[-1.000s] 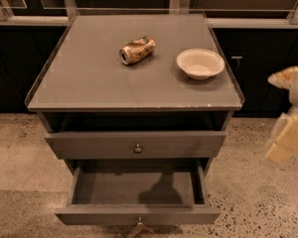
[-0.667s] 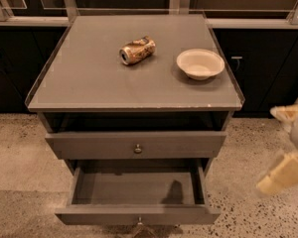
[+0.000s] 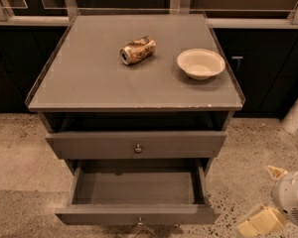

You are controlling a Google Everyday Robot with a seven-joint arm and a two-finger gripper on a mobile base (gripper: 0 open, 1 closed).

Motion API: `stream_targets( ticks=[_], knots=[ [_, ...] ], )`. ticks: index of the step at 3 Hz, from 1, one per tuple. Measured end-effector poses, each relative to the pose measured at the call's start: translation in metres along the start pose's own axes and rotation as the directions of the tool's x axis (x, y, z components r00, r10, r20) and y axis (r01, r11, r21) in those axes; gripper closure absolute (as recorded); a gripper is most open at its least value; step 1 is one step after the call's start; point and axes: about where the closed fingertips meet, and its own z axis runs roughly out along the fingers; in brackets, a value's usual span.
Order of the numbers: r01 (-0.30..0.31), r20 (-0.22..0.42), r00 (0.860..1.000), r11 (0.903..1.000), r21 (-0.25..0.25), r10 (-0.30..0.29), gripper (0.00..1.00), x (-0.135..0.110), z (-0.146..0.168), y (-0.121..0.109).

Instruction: Close middle drawer

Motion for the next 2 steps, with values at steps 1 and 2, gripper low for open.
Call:
stream_targets(
  ticks=[1, 2],
  knots=[
    [-0.041, 0.032, 0.999, 0.9991, -0.011, 0.041, 0.00, 0.004, 0.004, -0.004],
    [-0.110, 0.091, 0.989, 0.9910, -0.075, 0.117, 0.00, 0.020, 0.055, -0.009]
  ],
)
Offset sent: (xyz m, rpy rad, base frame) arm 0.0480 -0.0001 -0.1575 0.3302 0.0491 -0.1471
